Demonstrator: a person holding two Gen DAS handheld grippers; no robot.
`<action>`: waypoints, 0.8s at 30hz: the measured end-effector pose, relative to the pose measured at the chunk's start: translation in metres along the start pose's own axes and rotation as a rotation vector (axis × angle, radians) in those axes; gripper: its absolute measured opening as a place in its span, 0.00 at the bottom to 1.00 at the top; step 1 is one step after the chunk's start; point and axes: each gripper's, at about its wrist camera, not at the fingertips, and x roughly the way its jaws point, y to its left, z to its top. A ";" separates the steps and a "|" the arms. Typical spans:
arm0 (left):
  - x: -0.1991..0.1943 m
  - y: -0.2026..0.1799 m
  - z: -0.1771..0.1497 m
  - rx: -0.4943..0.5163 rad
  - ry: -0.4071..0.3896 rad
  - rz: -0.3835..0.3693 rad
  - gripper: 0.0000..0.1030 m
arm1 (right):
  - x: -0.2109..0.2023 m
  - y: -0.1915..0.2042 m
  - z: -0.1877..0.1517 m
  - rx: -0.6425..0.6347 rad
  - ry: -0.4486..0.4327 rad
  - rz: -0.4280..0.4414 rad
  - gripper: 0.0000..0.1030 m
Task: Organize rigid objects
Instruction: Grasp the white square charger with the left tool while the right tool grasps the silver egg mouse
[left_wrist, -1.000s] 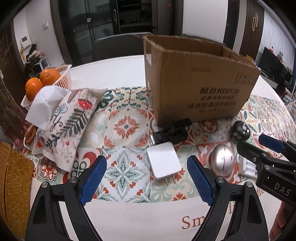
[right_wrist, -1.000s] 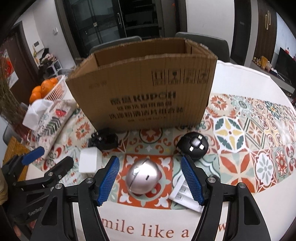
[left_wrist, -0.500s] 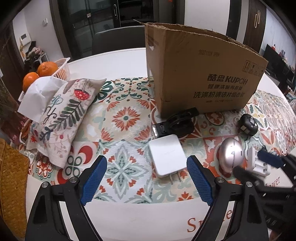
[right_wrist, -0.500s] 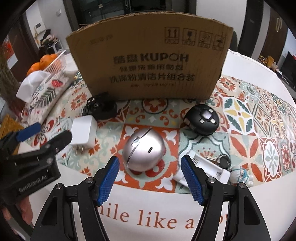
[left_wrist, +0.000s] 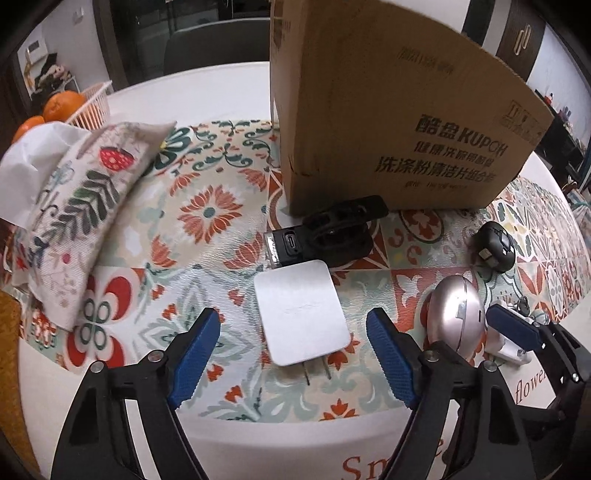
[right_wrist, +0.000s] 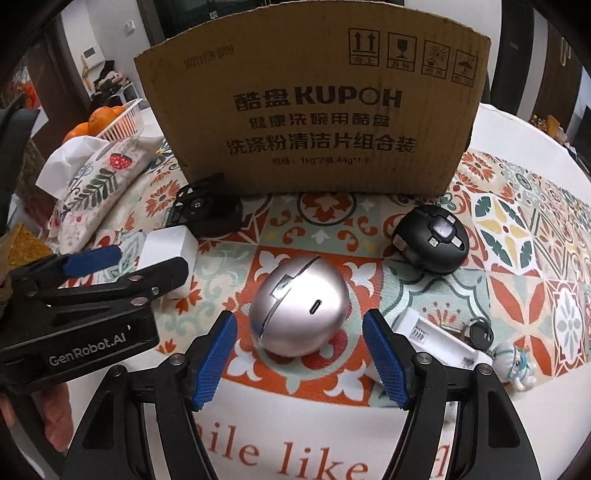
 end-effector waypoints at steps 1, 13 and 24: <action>0.003 -0.001 0.001 -0.003 0.005 0.004 0.77 | 0.002 0.000 0.000 0.000 -0.004 0.001 0.69; 0.018 -0.003 0.009 -0.013 0.007 0.021 0.52 | 0.023 0.007 0.010 -0.018 -0.036 -0.030 0.69; 0.011 0.002 0.001 0.008 -0.014 0.002 0.43 | 0.019 0.007 0.007 -0.020 -0.085 -0.029 0.60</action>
